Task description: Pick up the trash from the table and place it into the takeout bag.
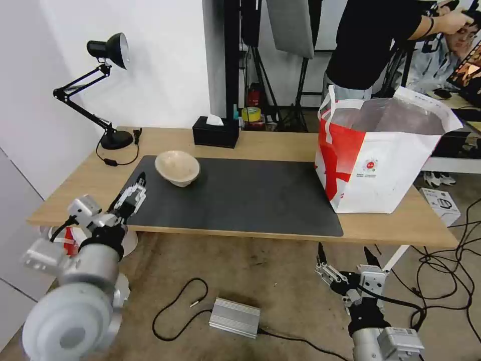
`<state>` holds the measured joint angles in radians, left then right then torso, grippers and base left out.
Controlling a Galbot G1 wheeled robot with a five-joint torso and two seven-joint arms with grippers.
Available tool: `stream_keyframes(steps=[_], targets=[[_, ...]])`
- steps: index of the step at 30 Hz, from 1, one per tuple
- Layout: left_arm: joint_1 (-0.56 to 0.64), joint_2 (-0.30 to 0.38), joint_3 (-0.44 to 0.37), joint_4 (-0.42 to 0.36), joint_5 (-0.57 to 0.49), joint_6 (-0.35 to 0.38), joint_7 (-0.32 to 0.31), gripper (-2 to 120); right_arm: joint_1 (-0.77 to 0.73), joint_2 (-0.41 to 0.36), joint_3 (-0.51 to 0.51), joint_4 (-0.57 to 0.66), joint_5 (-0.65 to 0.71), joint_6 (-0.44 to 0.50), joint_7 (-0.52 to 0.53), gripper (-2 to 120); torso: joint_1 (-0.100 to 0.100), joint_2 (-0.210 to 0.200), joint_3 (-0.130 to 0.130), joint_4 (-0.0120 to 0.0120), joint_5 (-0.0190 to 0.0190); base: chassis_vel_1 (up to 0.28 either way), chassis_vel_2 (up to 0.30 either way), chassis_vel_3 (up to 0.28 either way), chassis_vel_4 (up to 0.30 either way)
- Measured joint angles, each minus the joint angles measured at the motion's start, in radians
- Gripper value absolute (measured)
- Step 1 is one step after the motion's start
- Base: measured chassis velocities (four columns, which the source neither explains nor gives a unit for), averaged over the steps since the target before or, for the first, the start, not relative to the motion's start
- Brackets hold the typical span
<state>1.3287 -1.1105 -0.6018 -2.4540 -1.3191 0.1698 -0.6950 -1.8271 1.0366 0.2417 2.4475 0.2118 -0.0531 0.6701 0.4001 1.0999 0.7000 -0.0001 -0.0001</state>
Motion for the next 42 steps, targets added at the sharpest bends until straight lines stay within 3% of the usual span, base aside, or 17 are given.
stream_keyframes(steps=[18,34,42], targets=[[-0.186,0.053,0.043,0.101,-0.237,0.004,-0.105,100,0.0,0.0,0.0,0.0,0.0,0.0,0.0,100,0.0,0.0,0.0,0.0001,0.0,0.0,0.0,0.0,0.0],[-0.275,0.117,0.09,0.214,-0.237,0.014,-0.231,100,0.0,0.0,0.0,0.0,0.0,0.0,0.0,100,0.0,0.0,0.0,0.0001,0.0,0.0,0.0,0.0,0.0],[-0.301,0.124,0.106,0.246,-0.239,0.018,-0.26,100,0.0,0.0,0.0,0.0,0.0,0.0,0.0,100,0.0,0.0,0.0,0.0002,0.0,0.0,0.0,0.0,0.0]])
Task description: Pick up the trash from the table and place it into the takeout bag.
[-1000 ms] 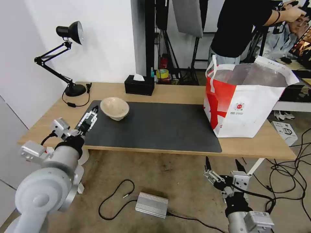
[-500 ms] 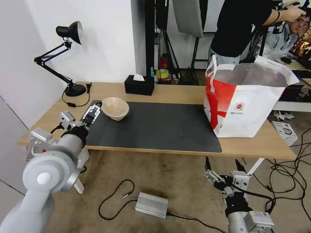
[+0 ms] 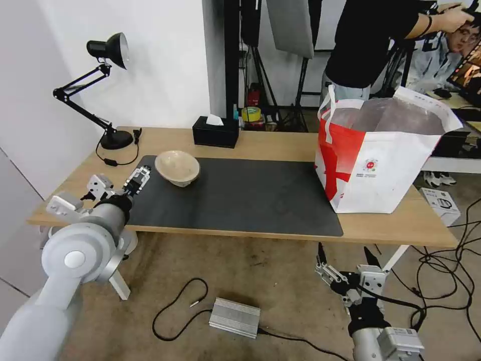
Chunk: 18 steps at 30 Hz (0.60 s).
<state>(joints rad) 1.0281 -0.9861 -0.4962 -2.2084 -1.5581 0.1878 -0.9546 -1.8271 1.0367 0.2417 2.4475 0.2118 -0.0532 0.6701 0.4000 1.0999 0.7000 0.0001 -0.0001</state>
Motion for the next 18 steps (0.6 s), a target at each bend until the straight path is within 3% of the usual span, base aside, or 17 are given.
stream_keyframes(steps=[18], targets=[[-0.114,-0.013,0.075,0.083,-0.074,0.007,-0.029,100,0.0,0.0,0.0,0.0,0.0,0.0,0.0,100,0.0,0.0,0.0,-0.0001,0.0001,0.0,0.0,0.0,0.0]])
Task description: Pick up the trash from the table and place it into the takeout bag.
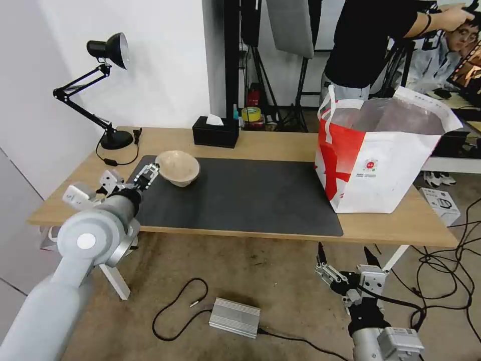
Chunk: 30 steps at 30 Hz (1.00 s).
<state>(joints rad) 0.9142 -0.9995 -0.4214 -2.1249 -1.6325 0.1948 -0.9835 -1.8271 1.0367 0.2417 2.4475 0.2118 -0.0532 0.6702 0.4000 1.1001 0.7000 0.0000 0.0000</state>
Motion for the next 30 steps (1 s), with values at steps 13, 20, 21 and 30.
stream_keyframes(steps=[13,20,21,30], targets=[[-0.088,-0.01,0.046,0.077,-0.015,0.008,-0.047,100,0.0,0.0,0.0,0.0,0.0,0.0,0.0,100,0.0,0.0,0.0,0.0001,0.0,0.0,0.0,0.0,0.0],[-0.147,-0.006,0.073,0.122,-0.027,0.011,-0.062,100,0.0,0.0,0.0,0.0,0.0,0.0,0.0,100,0.0,0.0,0.0,0.0,0.0,0.0,0.0,0.0,0.0],[-0.157,-0.007,0.078,0.133,-0.027,0.011,-0.065,100,0.0,0.0,0.0,0.0,0.0,0.0,0.0,100,0.0,0.0,0.0,0.0,0.0,0.0,0.0,0.0,0.0],[-0.199,-0.027,0.119,0.188,-0.03,0.019,-0.069,100,0.0,0.0,0.0,0.0,0.0,0.0,0.0,100,0.0,0.0,0.0,0.0001,0.0,0.0,0.0,0.0,0.0]])
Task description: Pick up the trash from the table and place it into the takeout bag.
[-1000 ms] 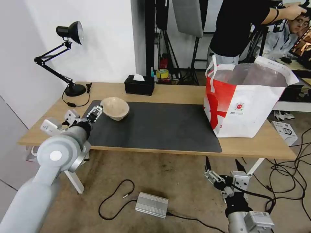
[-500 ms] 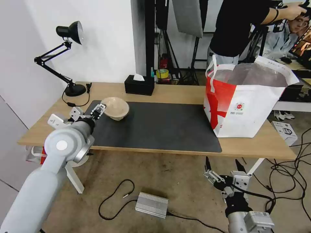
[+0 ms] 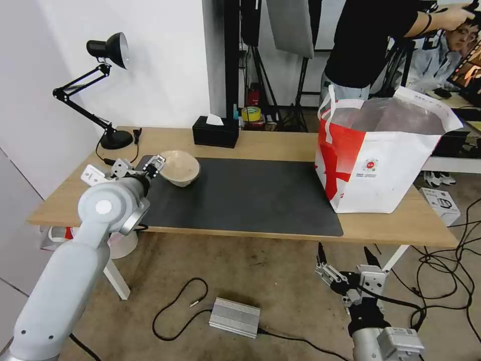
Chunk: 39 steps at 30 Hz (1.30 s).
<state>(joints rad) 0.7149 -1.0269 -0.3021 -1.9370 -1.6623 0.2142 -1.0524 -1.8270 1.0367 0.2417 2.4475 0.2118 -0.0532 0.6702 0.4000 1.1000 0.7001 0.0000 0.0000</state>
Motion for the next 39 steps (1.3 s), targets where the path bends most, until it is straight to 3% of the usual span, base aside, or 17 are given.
stream_keyframes(steps=[39], targets=[[-0.171,-0.075,0.119,0.25,0.019,0.01,-0.008,100,0.0,0.0,0.0,0.0,0.0,0.0,0.0,100,0.0,0.0,0.0,-0.0001,-0.0001,0.0,0.0,0.0,0.0]])
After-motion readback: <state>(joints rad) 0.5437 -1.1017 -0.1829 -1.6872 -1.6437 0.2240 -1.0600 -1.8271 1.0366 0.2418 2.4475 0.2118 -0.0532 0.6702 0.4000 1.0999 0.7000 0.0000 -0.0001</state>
